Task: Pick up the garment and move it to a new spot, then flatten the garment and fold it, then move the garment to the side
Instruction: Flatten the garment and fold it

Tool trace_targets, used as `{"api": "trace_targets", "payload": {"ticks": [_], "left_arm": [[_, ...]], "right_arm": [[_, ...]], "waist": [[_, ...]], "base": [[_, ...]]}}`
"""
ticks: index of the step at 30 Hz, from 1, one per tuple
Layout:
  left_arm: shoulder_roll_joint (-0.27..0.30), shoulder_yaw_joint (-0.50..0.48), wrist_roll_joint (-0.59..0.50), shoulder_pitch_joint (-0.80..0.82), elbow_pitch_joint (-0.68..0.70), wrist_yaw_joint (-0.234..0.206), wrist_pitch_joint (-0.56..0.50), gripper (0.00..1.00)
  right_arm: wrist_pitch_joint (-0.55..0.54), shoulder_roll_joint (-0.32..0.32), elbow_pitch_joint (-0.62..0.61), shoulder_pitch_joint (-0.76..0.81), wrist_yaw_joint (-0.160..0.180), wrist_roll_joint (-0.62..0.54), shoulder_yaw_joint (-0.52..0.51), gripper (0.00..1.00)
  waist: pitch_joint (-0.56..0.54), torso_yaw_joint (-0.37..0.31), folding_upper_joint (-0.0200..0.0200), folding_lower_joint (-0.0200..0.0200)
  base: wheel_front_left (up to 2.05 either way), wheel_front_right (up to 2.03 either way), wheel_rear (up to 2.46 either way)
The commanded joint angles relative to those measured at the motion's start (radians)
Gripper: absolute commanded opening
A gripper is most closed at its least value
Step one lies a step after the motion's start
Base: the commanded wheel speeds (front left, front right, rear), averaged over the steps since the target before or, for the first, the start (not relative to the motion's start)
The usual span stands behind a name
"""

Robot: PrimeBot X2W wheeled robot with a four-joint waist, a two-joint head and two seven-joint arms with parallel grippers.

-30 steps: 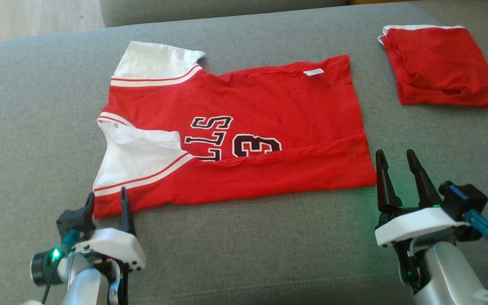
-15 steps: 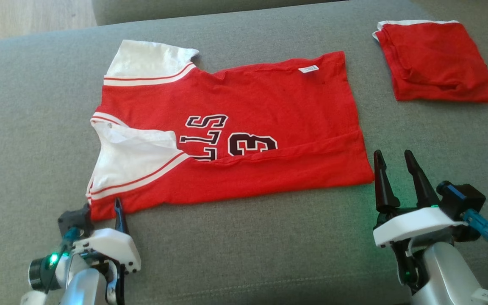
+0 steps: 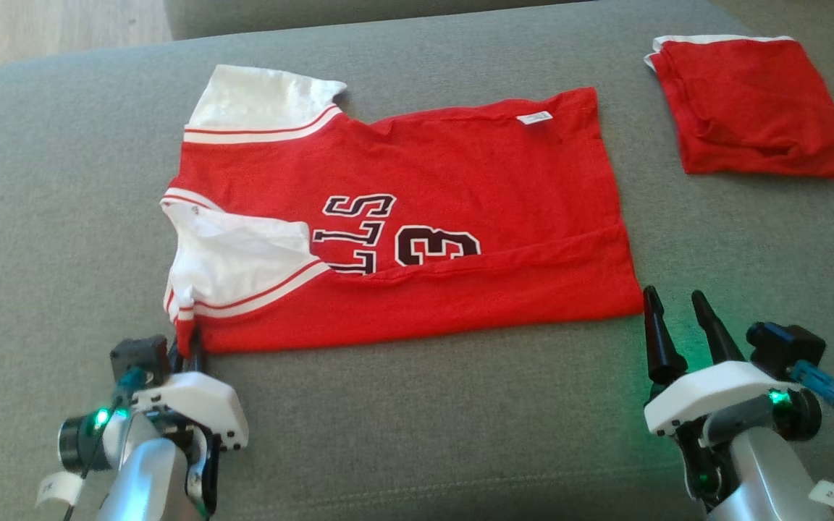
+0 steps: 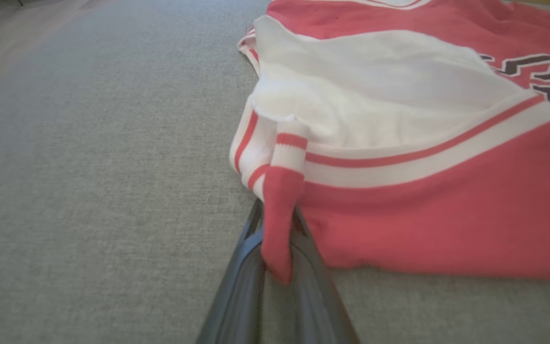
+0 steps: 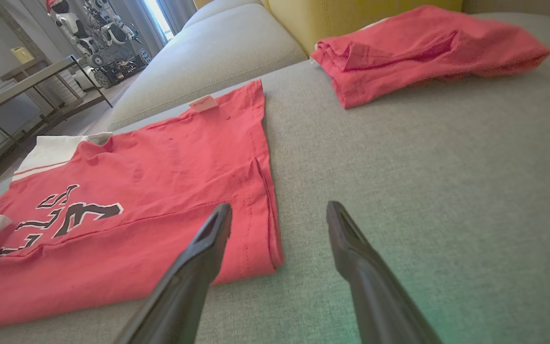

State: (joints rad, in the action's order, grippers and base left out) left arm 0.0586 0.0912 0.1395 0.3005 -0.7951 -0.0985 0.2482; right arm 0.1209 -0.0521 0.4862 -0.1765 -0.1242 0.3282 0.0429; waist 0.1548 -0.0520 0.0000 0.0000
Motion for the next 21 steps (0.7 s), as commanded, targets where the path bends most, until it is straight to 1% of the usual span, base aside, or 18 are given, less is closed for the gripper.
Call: {"api": "trace_targets", "payload": {"ticks": [1, 4, 8, 11, 12, 15, 20, 21], "left_arm": [[0.025, -0.027, 0.001, 0.031, 0.039, -0.013, 0.011, 0.00], [0.026, -0.014, -0.020, 0.028, 0.096, -0.023, 0.013, 0.00], [0.023, 0.001, -0.035, 0.015, 0.153, -0.029, 0.013, 0.00], [0.020, 0.013, -0.040, 0.008, 0.171, -0.026, 0.013, 0.00], [0.020, 0.013, -0.040, 0.008, 0.171, -0.026, 0.013, 0.00], [0.017, 0.022, -0.042, 0.005, 0.180, -0.023, 0.013, 0.00], [0.016, 0.027, -0.042, -0.003, 0.195, -0.025, 0.013, 0.00], [0.016, 0.027, -0.042, -0.005, 0.197, -0.025, 0.013, 0.00]], "right_arm": [[-0.004, 0.002, -0.014, -0.042, -0.007, 0.022, 0.016, 1.00], [-0.017, 0.002, 0.041, -0.065, -0.007, 0.007, 0.021, 1.00], [-0.016, 0.002, 0.108, -0.104, -0.007, 0.048, 0.029, 1.00], [-0.014, 0.002, 0.158, -0.133, -0.007, 0.081, 0.029, 1.00], [-0.014, 0.002, 0.158, -0.133, -0.007, 0.081, 0.029, 1.00], [-0.016, 0.002, 0.208, -0.157, -0.007, 0.096, 0.040, 1.00], [-0.034, 0.002, 0.267, -0.187, -0.007, 0.124, 0.094, 1.00], [-0.034, 0.002, 0.275, -0.192, -0.007, 0.130, 0.102, 0.50]], "waist": [[0.002, 0.005, 0.0000, 0.0000], [0.008, 0.019, 0.0000, 0.0000], [0.015, 0.036, 0.0000, 0.0000], [0.018, 0.047, 0.0000, 0.0000], [0.018, 0.047, 0.0000, 0.0000], [0.018, 0.054, 0.0000, 0.0000], [0.020, 0.057, 0.0000, 0.0000], [0.021, 0.056, 0.0000, 0.0000]], "base": [[0.00, 0.00, 0.00], [0.00, 0.00, 0.00], [0.00, 0.00, 0.00], [0.00, 0.00, 0.00], [0.00, 0.00, 0.00], [0.00, 0.00, 0.00], [0.00, 0.00, 0.00], [0.00, 0.00, 0.00]]}}
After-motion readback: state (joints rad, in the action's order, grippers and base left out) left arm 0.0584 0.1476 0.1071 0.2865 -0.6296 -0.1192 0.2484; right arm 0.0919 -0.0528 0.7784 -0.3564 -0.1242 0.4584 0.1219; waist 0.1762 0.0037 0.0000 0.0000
